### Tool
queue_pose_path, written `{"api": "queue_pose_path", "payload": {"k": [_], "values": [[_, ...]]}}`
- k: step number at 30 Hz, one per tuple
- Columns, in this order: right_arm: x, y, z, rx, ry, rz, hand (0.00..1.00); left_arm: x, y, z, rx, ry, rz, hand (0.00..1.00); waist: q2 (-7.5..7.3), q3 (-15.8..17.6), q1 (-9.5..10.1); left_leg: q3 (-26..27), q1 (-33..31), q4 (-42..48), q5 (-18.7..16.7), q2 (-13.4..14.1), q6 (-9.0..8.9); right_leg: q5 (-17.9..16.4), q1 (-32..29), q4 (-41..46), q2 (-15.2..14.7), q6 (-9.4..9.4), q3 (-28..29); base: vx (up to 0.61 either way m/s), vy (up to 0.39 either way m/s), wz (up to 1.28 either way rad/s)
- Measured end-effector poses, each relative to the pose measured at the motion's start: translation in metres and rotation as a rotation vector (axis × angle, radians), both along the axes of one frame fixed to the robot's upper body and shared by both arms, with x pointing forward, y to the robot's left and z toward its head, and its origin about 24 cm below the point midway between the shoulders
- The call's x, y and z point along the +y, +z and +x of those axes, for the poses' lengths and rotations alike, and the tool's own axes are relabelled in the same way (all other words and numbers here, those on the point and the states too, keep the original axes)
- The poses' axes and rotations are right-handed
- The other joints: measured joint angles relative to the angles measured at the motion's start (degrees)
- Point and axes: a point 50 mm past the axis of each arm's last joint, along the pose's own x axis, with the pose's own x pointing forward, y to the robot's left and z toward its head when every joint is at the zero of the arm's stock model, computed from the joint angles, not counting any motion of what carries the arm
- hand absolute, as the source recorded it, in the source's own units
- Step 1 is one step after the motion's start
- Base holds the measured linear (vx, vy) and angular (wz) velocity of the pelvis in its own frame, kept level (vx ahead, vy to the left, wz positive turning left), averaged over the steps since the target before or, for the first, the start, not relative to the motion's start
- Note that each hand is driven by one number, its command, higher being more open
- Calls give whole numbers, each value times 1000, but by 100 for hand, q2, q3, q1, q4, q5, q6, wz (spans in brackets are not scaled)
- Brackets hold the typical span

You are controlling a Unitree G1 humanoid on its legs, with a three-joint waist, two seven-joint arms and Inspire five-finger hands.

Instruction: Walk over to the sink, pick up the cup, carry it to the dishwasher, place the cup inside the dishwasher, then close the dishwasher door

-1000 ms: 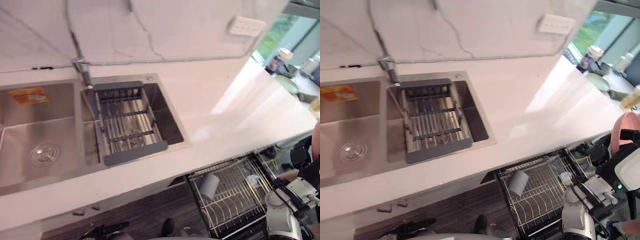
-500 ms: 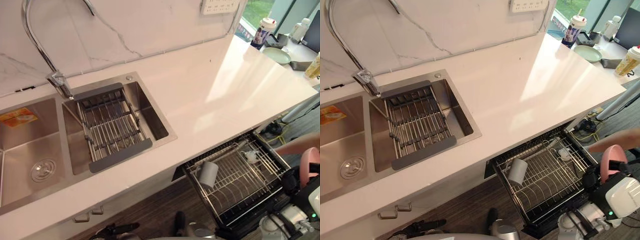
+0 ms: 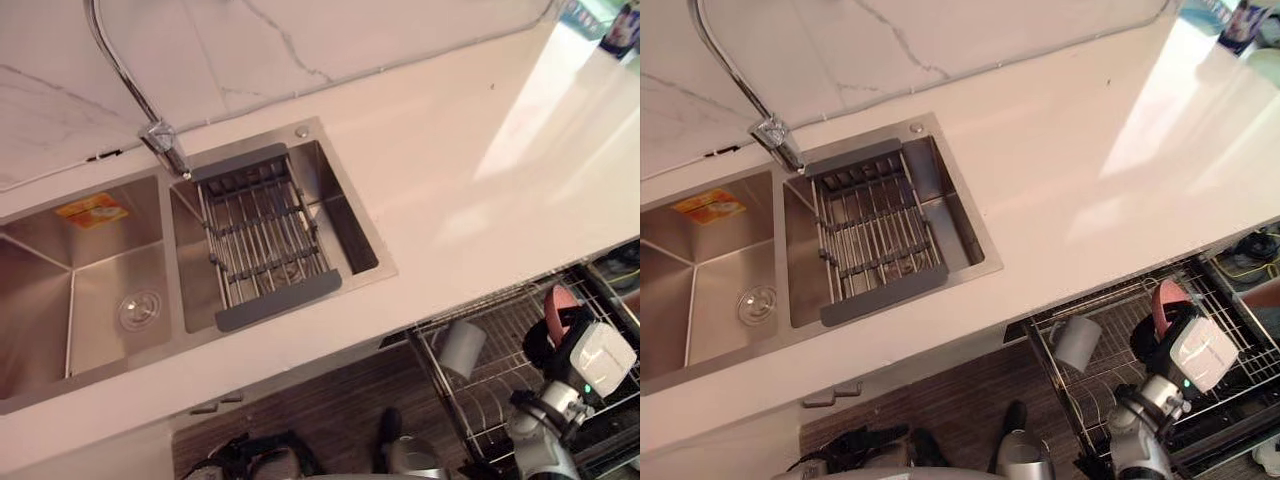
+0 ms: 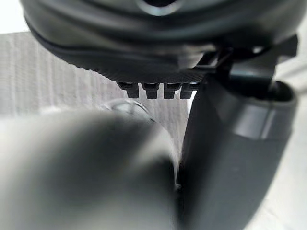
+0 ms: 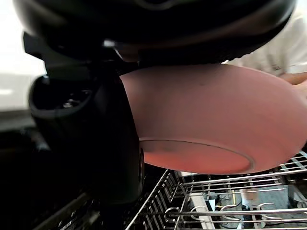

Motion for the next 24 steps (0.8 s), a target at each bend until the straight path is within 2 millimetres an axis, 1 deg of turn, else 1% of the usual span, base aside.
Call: {"api": "queue_pose_path", "payload": {"k": [2,4,6,8,9,10,11,13,15,17,19,21,22,24], "values": [[-4,1,9,31,1,14,0,-1,2,7,-23,-5,-9,100,9,105,22,-116,-171,100,34,-5,3,12,-97,18,-31,-9,-39,-30,74,17],[-8,8,21,31,-2,35,0,-2,4,16,-55,-2,-23,100,65,268,37,-228,-347,213,45,14,0,18,-248,97,-54,-19,-33,-42,67,2],[-19,18,34,34,-28,65,0,-6,7,26,-91,39,-74,100,181,515,34,-304,-559,339,67,23,4,28,-473,223,-105,-38,-4,-54,89,-4],[-27,26,40,6,-69,84,0,-8,8,29,-101,88,-114,100,259,672,24,-334,-672,365,85,15,5,24,-622,318,-139,-45,16,-49,74,-3],[-30,30,41,-8,-78,77,0,-9,9,31,-105,96,-120,100,277,700,20,-339,-710,369,87,13,7,20,-678,355,-148,-51,21,-42,69,-2],[-35,37,43,-16,-84,68,100,-9,9,33,-108,98,-121,100,290,716,8,-356,-801,383,108,3,18,16,-784,412,-172,-57,33,-27,52,-1],[-40,41,45,-5,-84,62,100,-9,10,36,-113,96,-119,100,294,742,9,-386,-849,398,139,-19,27,11,-846,454,-203,-65,45,-36,60,0],[-41,41,46,15,-83,70,100,-9,11,39,-117,95,-116,100,287,762,8,-480,-918,448,195,-46,27,3,-909,500,-244,-76,66,-39,53,-2],[-37,35,47,35,-74,116,100,-9,11,40,-116,98,-112,100,283,774,14,-488,-978,505,225,-39,19,-9,-991,560,-264,-91,111,-36,39,-9],[-28,27,47,16,-78,194,100,-10,11,43,-117,108,-115,100,277,803,11,-488,-985,532,233,-31,13,-28,-1026,593,-270,-108,147,-47,41,-8],[-24,21,47,-14,-92,276,100,-14,11,46,-121,139,-142,100,271,807,11,-488,-1004,531,233,-34,14,-57,-1050,602,-276,-77,149,-56,49,-1],[-15,10,47,-11,-81,380,100,-16,12,47,-123,155,-152,100,267,812,18,-487,-1028,522,233,-39,14,-77,-1087,619,-286,-104,148,-38,44,1],[-10,0,45,8,-87,439,100,-16,12,47,-123,158,-155,100,274,824,22,-487,-1030,524,233,-43,13,-95,-1097,640,-297,-124,147,-27,47,2],[10,-24,36,80,-69,544,100,-17,11,47,-125,180,-163,100,289,847,24,-483,-1032,548,233,-55,14,-126,-1143,702,-330,-119,181,-23,58,-5]]}}
